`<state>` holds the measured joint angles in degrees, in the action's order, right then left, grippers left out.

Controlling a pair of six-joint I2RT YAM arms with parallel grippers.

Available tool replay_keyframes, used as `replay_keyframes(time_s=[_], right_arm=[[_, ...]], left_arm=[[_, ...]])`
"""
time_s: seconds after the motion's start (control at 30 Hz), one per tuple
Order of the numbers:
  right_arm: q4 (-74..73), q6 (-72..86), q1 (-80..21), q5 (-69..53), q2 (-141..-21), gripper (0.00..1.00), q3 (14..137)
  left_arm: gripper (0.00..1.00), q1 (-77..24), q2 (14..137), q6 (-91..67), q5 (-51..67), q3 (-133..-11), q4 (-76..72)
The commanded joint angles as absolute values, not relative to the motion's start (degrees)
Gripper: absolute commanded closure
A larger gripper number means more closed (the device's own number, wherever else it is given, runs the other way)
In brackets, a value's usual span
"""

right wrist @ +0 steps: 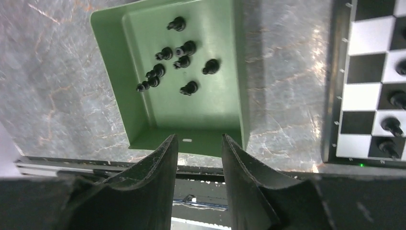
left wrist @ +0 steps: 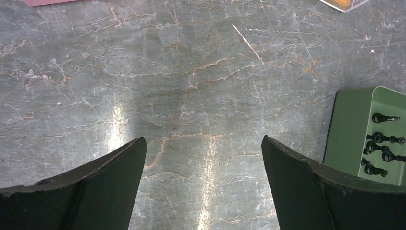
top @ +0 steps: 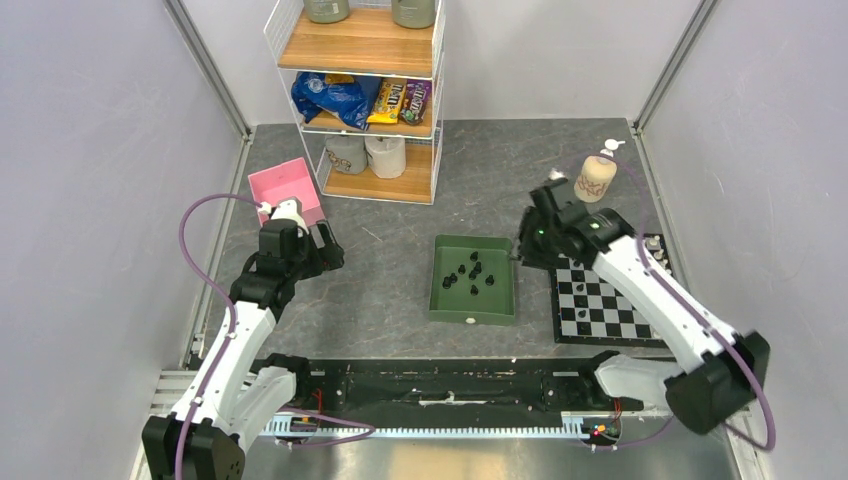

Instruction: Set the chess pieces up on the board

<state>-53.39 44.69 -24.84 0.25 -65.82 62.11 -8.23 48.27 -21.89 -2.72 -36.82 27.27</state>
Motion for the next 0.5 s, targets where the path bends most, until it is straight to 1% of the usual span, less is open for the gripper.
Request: replay_keyframes(time_s=[0.0, 0.23, 0.47], right_arm=[[-50.67, 40.95, -32.73, 6.16, -73.79, 0.54, 68.55], [-49.92, 38.00, -40.23, 7.42, -86.96, 0.54, 75.26], [-50.82, 35.41, -41.22, 9.84, -96.94, 0.53, 83.09]], left_arm=[[0.03, -8.35, 47.75, -23.63, -1.64, -38.41, 25.30], [0.03, -8.35, 46.58, -23.61, -2.80, -38.06, 25.40], [0.03, -8.35, 48.19, -23.55, -2.65, -38.75, 25.57]])
